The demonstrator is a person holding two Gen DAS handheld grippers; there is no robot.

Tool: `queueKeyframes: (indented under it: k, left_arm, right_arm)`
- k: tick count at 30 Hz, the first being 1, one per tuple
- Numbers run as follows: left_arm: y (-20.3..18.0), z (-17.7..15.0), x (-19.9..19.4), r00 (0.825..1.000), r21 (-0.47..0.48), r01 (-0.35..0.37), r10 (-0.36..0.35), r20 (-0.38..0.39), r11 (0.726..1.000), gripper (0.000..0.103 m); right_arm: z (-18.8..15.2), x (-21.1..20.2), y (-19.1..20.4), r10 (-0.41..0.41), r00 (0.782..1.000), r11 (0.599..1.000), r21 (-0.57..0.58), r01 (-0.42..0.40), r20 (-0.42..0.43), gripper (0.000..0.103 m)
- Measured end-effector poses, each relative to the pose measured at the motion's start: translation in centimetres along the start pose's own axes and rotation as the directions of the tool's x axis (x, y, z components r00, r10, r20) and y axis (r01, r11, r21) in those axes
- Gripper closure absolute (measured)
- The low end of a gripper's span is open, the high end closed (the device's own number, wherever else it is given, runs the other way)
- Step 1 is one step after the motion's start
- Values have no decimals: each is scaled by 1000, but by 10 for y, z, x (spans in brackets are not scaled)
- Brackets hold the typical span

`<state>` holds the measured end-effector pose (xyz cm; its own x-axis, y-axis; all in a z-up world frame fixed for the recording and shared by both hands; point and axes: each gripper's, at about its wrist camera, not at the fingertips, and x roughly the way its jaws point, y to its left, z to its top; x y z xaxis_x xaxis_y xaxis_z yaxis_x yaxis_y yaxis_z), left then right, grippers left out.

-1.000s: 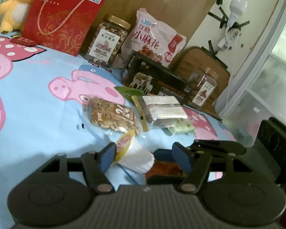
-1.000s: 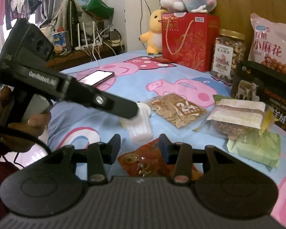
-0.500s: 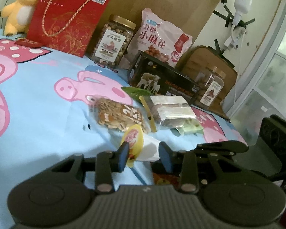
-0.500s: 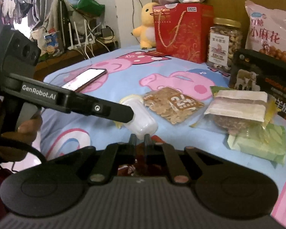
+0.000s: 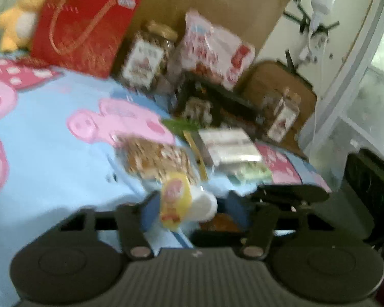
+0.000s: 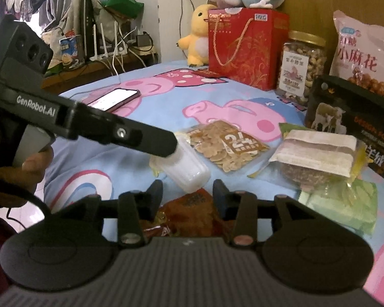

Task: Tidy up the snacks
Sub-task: 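Carry the white cup into the black box and open the left tool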

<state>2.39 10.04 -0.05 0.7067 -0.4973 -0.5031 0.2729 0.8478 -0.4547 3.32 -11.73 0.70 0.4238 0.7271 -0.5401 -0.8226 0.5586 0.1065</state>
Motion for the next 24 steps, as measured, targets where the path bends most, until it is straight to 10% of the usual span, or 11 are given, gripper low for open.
queueKeyframes:
  k: [4,24]
  left_arm:
    - [-5,-3,0,999,46,-42,41,15,998,65]
    - [-62,72,45,996,197,22,-38,79,980,63]
  right_arm:
    - [2,5,6,-52,999,998,-42,52,4,71]
    - [28,-38,-43,-231,950,972,0,236,209,73]
